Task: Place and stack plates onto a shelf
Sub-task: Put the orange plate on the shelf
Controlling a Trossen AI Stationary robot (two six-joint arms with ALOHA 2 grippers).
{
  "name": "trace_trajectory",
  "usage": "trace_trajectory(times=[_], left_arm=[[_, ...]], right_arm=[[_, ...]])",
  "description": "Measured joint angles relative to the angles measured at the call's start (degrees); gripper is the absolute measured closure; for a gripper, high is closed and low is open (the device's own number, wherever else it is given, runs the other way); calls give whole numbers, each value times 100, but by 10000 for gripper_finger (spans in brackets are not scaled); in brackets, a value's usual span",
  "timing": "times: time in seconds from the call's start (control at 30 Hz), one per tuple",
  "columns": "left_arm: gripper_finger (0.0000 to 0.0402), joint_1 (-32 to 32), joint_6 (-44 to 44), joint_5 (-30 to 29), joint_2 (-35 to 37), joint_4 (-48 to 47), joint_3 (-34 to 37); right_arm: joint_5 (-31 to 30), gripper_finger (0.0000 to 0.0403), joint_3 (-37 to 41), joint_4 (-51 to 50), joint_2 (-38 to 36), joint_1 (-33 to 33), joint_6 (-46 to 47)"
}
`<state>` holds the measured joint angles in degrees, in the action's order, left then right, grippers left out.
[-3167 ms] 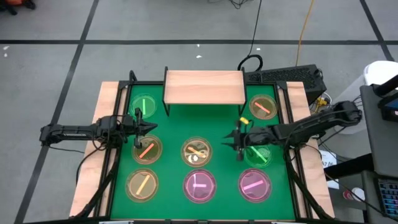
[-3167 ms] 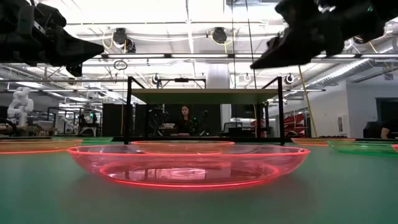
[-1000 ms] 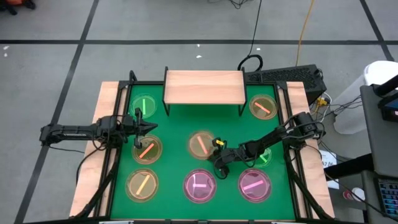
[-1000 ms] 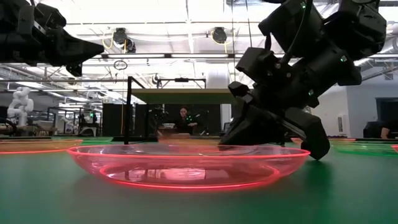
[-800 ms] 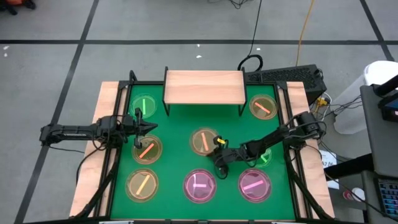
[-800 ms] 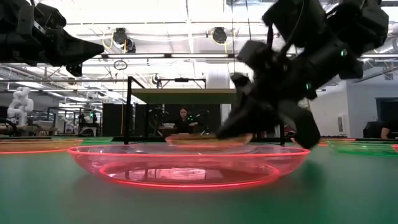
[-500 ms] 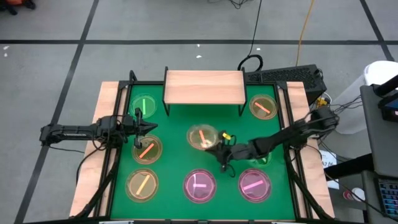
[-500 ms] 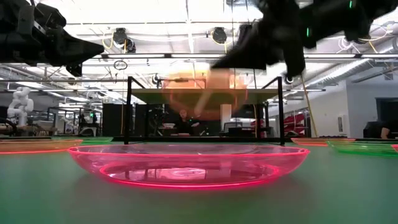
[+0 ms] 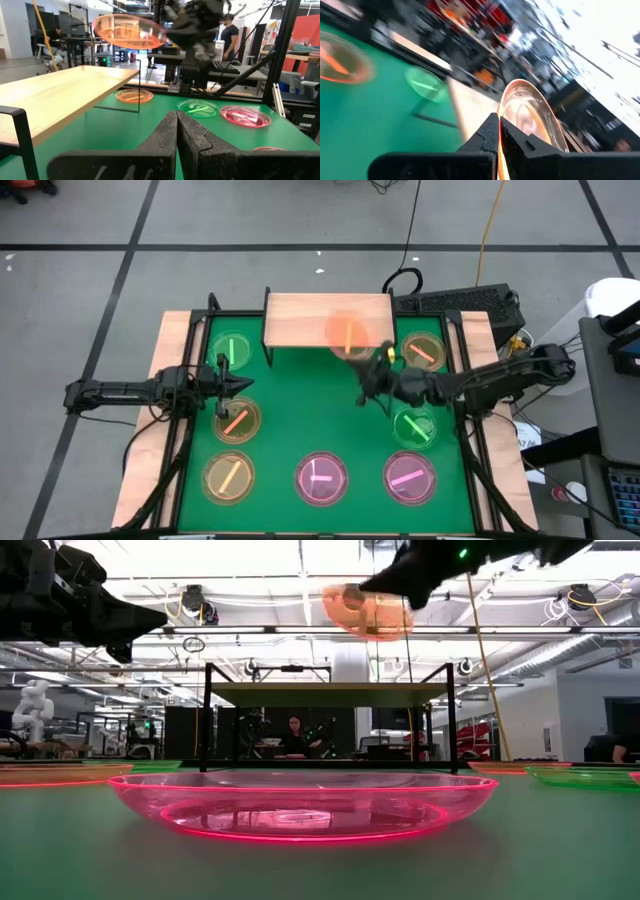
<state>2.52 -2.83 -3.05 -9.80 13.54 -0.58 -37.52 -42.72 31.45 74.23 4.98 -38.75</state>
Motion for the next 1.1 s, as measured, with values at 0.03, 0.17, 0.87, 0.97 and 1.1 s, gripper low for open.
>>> trace_trajectory(times=[0.03, 0.17, 0.87, 0.97, 1.1], left_arm=[[398, 0, 0, 0, 1, 2, 0], [398, 1, 0, 0, 0, 1, 0], [398, 1, 0, 0, 0, 2, 0], [398, 2, 0, 2, 2, 2, 0], [398, 1, 0, 1, 0, 2, 0]], right_arm=[[1, 403, 0, -42, 3, -181, -10], [17, 403, 0, -453, 5, -889, 171], [1225, 403, -2, -959, 554, -1930, 1257], [1232, 403, -4, -877, 683, -1926, 1249], [1231, 398, -4, -795, 840, -1926, 1231]])
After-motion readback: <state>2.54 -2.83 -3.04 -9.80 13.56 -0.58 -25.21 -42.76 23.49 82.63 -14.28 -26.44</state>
